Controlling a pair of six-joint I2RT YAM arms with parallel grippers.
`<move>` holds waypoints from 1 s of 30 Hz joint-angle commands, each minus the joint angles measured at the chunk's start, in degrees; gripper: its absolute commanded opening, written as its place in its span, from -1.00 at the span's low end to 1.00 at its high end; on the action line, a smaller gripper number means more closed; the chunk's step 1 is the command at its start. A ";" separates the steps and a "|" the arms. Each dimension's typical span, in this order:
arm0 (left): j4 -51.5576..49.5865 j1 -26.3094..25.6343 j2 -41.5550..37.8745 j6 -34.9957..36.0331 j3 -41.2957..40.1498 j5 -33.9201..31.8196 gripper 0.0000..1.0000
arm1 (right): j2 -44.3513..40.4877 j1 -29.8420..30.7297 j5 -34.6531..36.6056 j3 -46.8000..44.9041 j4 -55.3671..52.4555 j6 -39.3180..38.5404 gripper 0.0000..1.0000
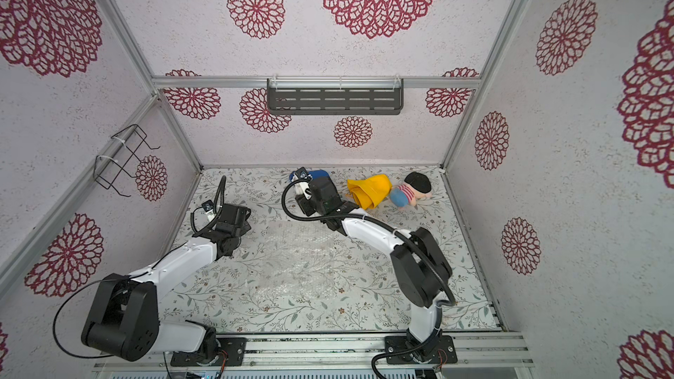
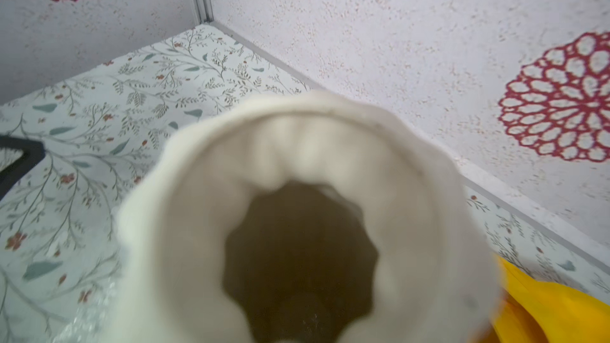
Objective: Wrap vases in bubble wrap
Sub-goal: Pick up the vase from the center of the board, then place the vase in bubble wrap.
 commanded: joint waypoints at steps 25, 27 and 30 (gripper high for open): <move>-3.49 -0.07 1.43 -1.54 1.62 -2.92 0.99 | 14.20 3.00 -10.70 5.69 -13.09 -0.67 -0.45; -3.53 -0.09 1.43 -1.51 1.67 -3.01 0.99 | 16.03 3.00 -10.56 6.93 -13.12 -0.61 -0.45; -3.52 -0.09 1.34 -1.45 1.67 -3.01 0.99 | 17.95 2.99 -10.04 8.13 -13.50 -0.59 -0.44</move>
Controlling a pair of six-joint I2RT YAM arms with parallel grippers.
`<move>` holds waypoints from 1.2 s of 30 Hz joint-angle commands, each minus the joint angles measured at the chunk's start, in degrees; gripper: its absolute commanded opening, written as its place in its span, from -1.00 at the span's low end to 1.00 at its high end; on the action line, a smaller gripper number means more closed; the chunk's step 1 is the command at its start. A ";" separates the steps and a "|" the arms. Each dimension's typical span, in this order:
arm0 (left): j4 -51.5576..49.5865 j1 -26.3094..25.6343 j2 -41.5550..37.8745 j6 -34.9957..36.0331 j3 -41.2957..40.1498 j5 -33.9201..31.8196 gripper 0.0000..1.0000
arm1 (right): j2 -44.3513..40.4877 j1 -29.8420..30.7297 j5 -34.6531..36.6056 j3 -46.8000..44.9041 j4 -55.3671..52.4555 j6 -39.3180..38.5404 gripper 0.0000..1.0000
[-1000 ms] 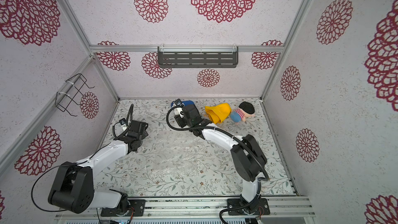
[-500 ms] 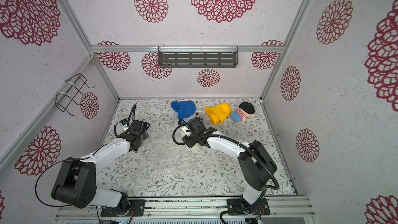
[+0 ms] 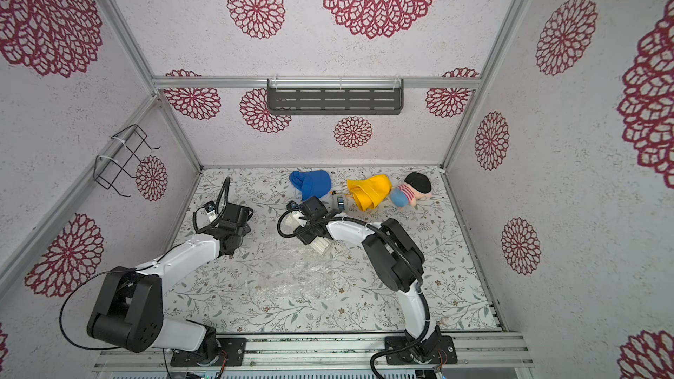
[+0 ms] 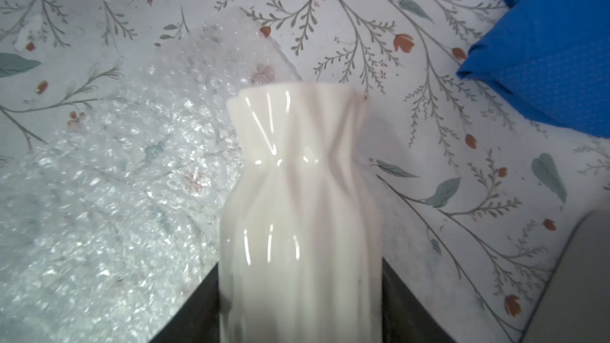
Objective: Wrap vases in bubble wrap
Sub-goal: Place the vase in bubble wrap.
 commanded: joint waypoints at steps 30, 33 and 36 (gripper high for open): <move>-6.65 1.46 2.81 -6.99 3.01 -3.78 1.00 | -10.84 2.58 8.59 -5.44 -3.19 -4.68 -0.24; -6.44 3.02 3.81 -7.91 2.88 -0.26 1.00 | -14.16 5.86 12.59 -9.42 0.66 -9.87 -0.27; -6.13 4.74 4.88 -8.89 2.66 3.21 1.00 | -16.58 9.29 16.10 -13.94 5.20 -15.47 -0.32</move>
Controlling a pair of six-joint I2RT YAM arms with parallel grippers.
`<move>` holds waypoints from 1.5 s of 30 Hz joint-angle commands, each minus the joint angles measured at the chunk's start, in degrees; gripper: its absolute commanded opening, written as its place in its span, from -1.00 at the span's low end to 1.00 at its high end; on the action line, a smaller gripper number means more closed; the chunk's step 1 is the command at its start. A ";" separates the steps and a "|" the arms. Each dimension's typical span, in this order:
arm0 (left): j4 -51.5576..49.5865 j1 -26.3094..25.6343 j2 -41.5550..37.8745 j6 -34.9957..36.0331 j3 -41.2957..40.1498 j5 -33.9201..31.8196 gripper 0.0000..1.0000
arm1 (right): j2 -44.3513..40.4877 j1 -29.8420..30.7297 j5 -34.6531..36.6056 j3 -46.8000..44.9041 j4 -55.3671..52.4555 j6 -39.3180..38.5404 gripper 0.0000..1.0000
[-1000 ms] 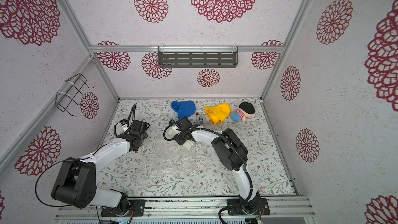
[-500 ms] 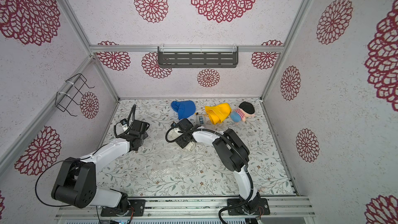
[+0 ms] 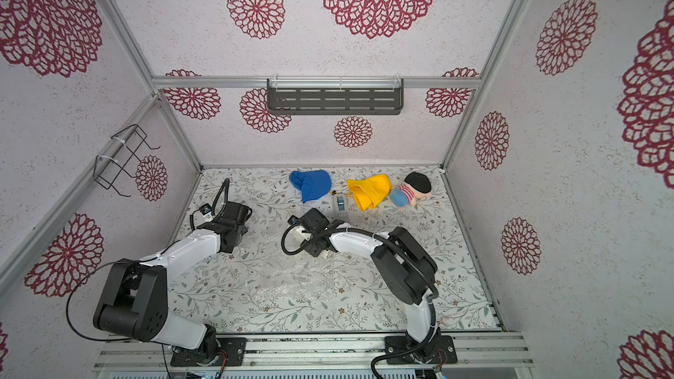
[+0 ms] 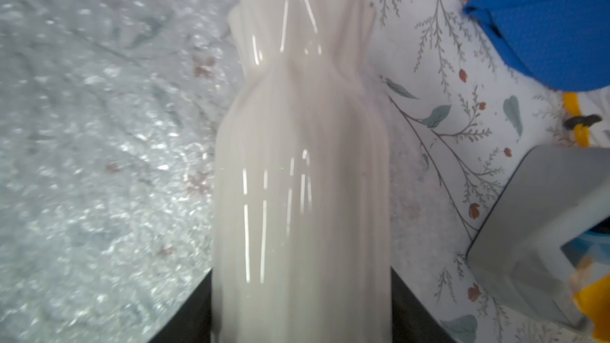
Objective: Wrap vases in bubble wrap
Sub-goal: Place the vase in bubble wrap.
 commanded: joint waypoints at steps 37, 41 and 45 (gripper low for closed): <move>2.46 9.57 1.93 -4.10 -2.56 14.11 0.98 | -5.69 13.40 6.99 -13.29 13.74 -18.82 0.13; 2.51 9.57 1.73 -4.05 -2.70 14.10 0.98 | -5.40 13.40 7.21 -12.35 12.00 -17.29 0.21; 2.59 9.59 1.57 -4.01 -2.69 14.02 0.98 | -5.55 13.70 7.74 -12.30 11.63 -16.86 0.28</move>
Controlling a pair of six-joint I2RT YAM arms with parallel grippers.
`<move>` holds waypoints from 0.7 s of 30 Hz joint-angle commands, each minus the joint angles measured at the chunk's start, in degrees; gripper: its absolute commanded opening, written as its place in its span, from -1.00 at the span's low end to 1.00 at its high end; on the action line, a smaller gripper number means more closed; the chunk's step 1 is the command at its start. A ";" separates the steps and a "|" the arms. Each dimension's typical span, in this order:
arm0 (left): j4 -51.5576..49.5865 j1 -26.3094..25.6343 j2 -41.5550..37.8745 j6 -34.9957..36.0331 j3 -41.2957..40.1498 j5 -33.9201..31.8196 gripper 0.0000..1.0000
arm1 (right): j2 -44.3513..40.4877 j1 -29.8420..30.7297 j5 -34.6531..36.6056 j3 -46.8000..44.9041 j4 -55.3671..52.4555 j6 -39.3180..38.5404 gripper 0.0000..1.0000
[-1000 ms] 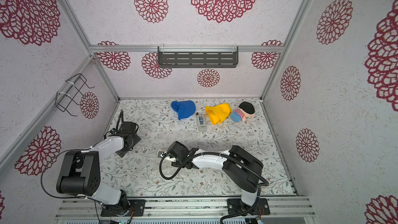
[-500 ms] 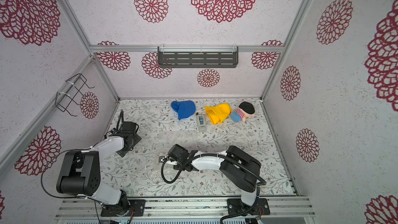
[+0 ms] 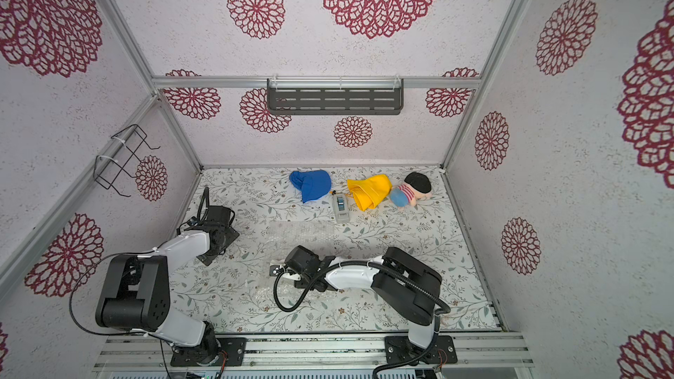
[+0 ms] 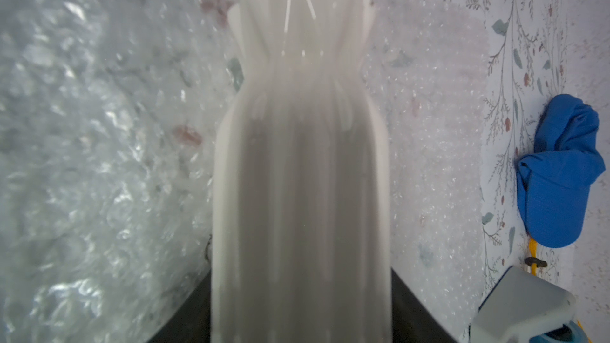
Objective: Wrap vases in bubble wrap
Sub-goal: Place the vase in bubble wrap, then wrap the vase in bubble wrap.
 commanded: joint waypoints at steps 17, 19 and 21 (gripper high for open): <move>0.17 -0.16 -0.44 -0.51 0.41 -0.69 0.98 | -4.44 1.78 3.94 2.33 -0.84 2.86 0.51; 0.04 -0.16 -0.44 -0.31 0.59 -0.71 0.98 | -5.96 1.99 3.78 2.77 -1.35 3.92 0.53; 0.10 -0.16 -0.42 -0.29 0.59 -0.64 0.98 | -7.50 2.25 3.58 3.61 -2.60 5.53 0.54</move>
